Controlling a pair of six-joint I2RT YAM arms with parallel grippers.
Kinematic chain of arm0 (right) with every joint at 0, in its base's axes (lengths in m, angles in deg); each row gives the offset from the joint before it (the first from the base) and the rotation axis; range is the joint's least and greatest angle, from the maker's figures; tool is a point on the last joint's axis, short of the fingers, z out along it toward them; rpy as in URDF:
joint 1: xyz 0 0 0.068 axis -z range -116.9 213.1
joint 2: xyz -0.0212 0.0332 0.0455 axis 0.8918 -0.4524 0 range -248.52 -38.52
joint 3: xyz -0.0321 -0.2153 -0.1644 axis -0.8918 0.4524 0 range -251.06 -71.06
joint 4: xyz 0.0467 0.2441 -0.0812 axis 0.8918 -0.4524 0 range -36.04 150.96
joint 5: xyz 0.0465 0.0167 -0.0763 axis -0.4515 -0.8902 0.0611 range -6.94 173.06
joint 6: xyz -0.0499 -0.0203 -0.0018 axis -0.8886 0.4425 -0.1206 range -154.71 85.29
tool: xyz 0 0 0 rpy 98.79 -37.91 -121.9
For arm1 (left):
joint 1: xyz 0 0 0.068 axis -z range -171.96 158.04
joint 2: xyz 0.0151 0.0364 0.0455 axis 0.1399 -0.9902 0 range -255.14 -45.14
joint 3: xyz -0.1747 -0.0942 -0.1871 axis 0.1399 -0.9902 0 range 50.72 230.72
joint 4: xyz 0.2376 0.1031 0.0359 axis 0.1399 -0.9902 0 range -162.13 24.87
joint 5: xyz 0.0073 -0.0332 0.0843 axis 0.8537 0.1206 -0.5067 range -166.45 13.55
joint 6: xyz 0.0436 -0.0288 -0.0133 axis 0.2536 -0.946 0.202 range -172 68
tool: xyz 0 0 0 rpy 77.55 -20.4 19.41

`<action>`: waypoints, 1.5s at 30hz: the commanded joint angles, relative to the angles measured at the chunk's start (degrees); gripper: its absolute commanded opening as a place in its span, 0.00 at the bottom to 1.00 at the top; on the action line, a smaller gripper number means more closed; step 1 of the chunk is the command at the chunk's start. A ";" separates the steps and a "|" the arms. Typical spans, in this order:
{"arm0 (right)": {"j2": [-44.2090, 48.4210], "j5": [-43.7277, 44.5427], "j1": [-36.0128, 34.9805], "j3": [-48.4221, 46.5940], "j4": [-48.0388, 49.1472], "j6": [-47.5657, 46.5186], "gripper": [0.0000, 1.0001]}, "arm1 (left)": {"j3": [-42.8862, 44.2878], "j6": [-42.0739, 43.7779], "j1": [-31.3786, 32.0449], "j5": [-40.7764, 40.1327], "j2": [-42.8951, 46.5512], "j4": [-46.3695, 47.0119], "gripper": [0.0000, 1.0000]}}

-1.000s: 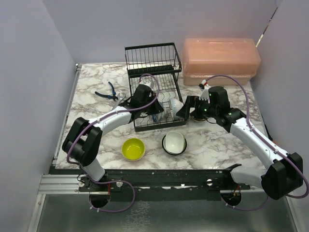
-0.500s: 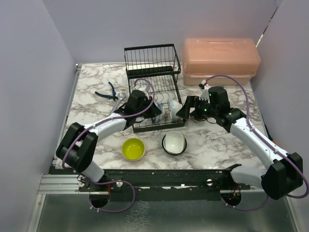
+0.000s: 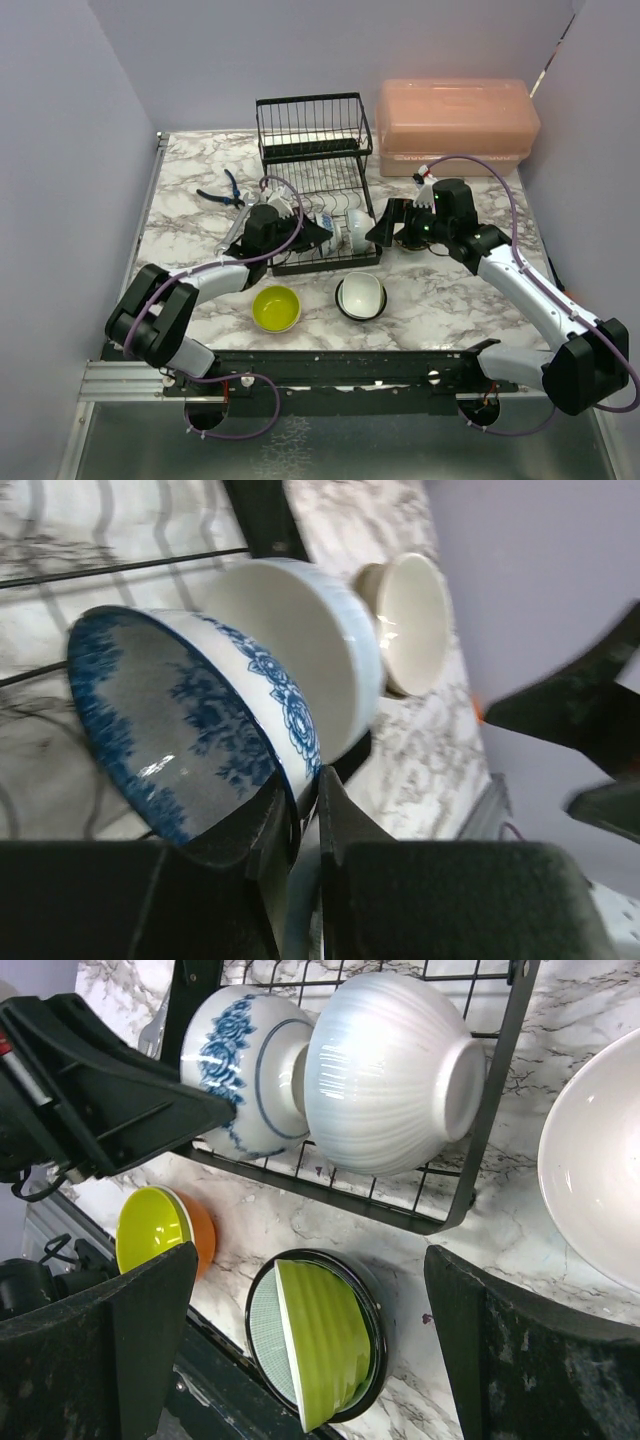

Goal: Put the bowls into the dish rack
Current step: Place the bowl in the dish rack.

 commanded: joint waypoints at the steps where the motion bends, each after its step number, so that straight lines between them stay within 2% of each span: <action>1: 1.07 0.61 0.30 -0.79 -0.79 -0.49 1.00 | -2.73 -5.24 -1.65 7.26 4.88 18.98 0.00; 4: 1.07 0.58 0.30 -0.58 -0.44 -0.49 1.00 | -4.29 -7.10 -2.43 9.79 4.21 23.83 0.00; 13: 0.92 0.67 0.30 -0.67 -0.66 -0.61 1.00 | -5.74 -8.23 -2.78 13.03 2.71 30.37 0.00; 23: 0.98 1.12 0.30 -1.09 -1.09 -0.80 1.00 | -8.35 -15.25 -2.86 14.19 -7.03 46.17 0.00; 36: 1.06 1.84 0.30 -1.16 -1.67 -0.87 1.00 | -10.72 -18.32 -3.29 11.32 -15.46 56.71 0.00; 45: 0.97 2.09 0.29 -1.03 -1.85 -1.06 1.00 | -12.92 -18.42 -4.15 8.45 -17.11 56.60 0.00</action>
